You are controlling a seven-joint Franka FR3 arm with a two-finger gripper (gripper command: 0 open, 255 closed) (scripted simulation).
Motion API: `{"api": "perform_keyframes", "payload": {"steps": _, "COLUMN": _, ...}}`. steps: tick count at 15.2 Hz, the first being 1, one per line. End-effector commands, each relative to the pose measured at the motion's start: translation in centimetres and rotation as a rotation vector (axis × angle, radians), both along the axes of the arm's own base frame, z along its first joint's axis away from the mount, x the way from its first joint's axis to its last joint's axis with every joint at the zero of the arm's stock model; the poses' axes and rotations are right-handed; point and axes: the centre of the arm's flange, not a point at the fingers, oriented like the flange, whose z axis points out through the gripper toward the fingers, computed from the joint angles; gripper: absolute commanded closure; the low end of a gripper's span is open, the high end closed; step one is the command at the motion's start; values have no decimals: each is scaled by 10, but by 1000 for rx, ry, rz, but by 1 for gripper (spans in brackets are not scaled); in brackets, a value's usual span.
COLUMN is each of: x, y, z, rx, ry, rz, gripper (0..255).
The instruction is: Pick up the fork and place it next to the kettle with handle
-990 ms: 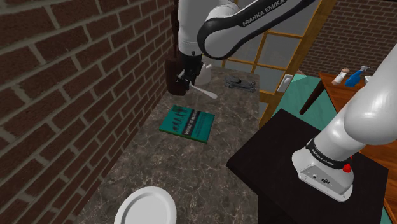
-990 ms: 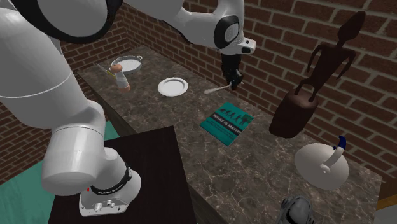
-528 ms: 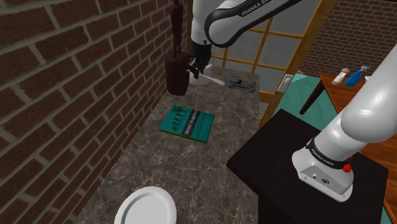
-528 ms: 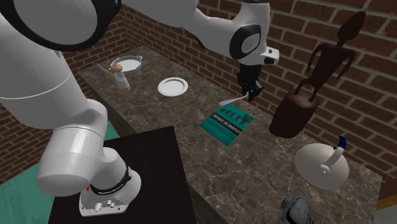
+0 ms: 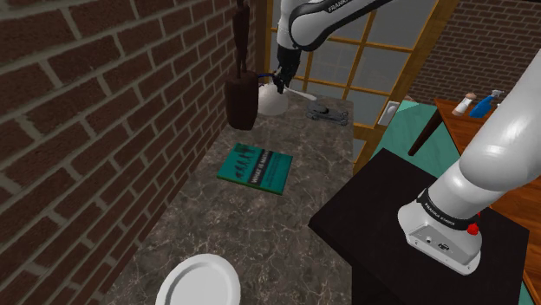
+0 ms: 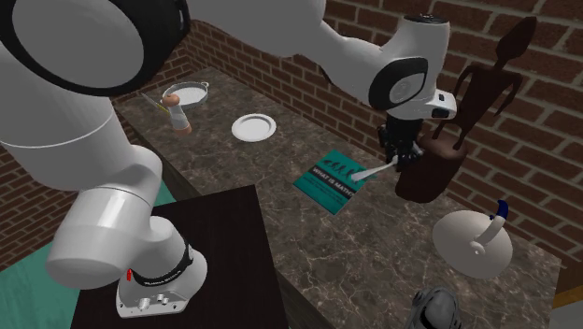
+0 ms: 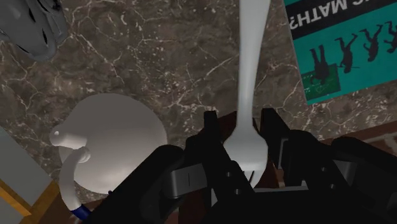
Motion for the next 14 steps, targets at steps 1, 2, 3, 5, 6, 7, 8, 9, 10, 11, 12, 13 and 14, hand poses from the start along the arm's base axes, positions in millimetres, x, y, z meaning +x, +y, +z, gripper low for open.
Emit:
{"api": "perform_keyframes", "payload": {"steps": 1, "x": 10, "y": -23, "z": 0, "rx": 0, "ry": 0, "rz": 1, "gripper": 255}}
{"api": "perform_keyframes", "payload": {"steps": 2, "x": 14, "y": -34, "z": 0, "rx": 0, "ry": 0, "rz": 1, "gripper": 255}}
{"api": "perform_keyframes", "payload": {"steps": 3, "x": 14, "y": -34, "z": -5, "rx": 0, "ry": 0, "rz": 1, "gripper": 255}}
{"api": "perform_keyframes", "payload": {"steps": 5, "x": 14, "y": -34, "z": -16, "rx": 0, "ry": 0, "rz": 1, "gripper": 255}}
{"api": "perform_keyframes", "payload": {"steps": 6, "x": 14, "y": -34, "z": -21, "rx": 0, "ry": 0, "rz": 1, "gripper": 255}}
{"api": "perform_keyframes", "payload": {"steps": 7, "x": 14, "y": -34, "z": -26, "rx": 0, "ry": 0, "rz": 1, "gripper": 255}}
{"api": "perform_keyframes", "payload": {"steps": 8, "x": 14, "y": -34, "z": -32, "rx": 0, "ry": 0, "rz": 1, "gripper": 255}}
{"api": "perform_keyframes", "payload": {"steps": 9, "x": 14, "y": -34, "z": -37, "rx": 0, "ry": 0, "rz": 1, "gripper": 255}}
{"api": "perform_keyframes", "payload": {"steps": 10, "x": 14, "y": -34, "z": -42, "rx": 0, "ry": 0, "rz": 1, "gripper": 255}}
{"api": "perform_keyframes", "payload": {"steps": 11, "x": 14, "y": -34, "z": -48, "rx": 0, "ry": 0, "rz": 1, "gripper": 255}}
{"api": "perform_keyframes", "payload": {"steps": 12, "x": 14, "y": -34, "z": -53, "rx": 0, "ry": 0, "rz": 1, "gripper": 255}}
{"api": "perform_keyframes", "payload": {"steps": 13, "x": 14, "y": -34, "z": -58, "rx": 0, "ry": 0, "rz": 1, "gripper": 255}}
{"api": "perform_keyframes", "payload": {"steps": 14, "x": 14, "y": -34, "z": -63, "rx": 0, "ry": 0, "rz": 1, "gripper": 255}}
